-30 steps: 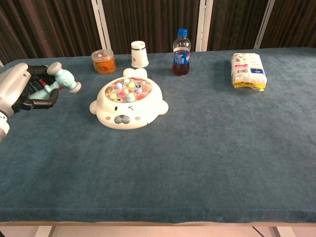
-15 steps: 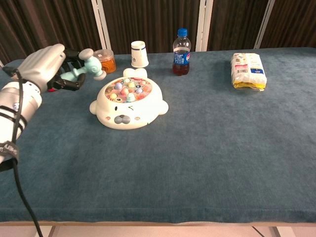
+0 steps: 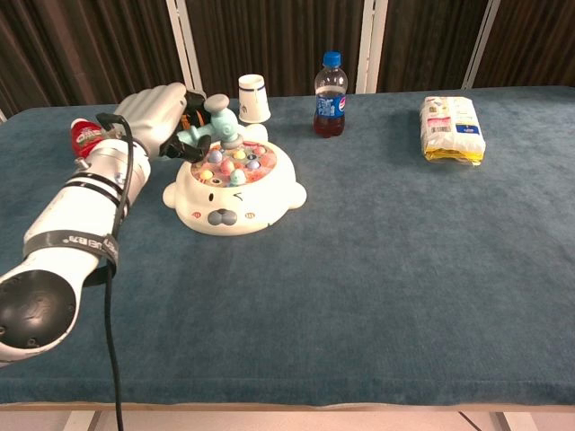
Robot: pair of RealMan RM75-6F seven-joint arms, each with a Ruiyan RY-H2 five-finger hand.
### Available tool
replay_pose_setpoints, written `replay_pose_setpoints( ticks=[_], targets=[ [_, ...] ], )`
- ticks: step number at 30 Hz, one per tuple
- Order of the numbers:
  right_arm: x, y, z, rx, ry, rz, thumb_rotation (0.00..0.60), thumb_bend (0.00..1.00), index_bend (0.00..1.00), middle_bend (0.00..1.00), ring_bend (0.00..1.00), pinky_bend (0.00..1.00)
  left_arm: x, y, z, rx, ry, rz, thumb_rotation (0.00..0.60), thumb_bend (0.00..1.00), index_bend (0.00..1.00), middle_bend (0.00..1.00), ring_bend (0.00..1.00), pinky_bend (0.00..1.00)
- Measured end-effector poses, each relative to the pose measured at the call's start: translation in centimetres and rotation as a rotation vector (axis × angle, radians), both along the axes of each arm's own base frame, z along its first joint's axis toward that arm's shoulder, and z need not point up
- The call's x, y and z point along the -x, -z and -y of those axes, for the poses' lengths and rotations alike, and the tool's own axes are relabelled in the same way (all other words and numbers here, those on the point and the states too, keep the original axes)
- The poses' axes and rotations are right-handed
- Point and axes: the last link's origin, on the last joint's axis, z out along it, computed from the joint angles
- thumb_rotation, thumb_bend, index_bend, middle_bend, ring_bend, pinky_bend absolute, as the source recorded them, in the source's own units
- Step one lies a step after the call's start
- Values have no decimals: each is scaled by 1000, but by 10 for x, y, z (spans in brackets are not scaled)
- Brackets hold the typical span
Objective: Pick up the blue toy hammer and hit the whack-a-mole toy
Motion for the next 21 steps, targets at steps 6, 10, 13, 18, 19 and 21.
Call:
replay_pose_setpoints(
  ticks=[6, 10, 13, 18, 19, 21],
  targets=[
    [1, -5, -1, 3, -2, 16, 600, 254, 0, 0, 0, 0, -8, 14, -4, 6, 3, -17, 600, 757, 759, 1000, 891, 1000],
    [2, -8, -2, 7, -3, 25, 600, 253, 0, 0, 0, 0, -13, 18, -7, 9, 11, -33, 600, 757, 759, 1000, 892, 1000],
    [3, -10, -2, 10, -1, 29, 600, 254, 0, 0, 0, 0, -12, 19, -10, 11, 10, -49, 600, 759, 759, 1000, 892, 1000],
    [3, -13, -4, 17, -9, 35, 600, 254, 0, 0, 0, 0, -4, 16, -13, 9, -7, -70, 600, 761, 759, 1000, 892, 1000],
    [3, -13, -4, 17, -9, 35, 600, 254, 0, 0, 0, 0, -1, 16, -14, 10, -13, -74, 600, 760, 759, 1000, 892, 1000],
    [3, -13, -4, 15, -9, 34, 600, 254, 0, 0, 0, 0, 3, 14, -15, 7, -19, -81, 600, 760, 759, 1000, 892, 1000]
  ],
)
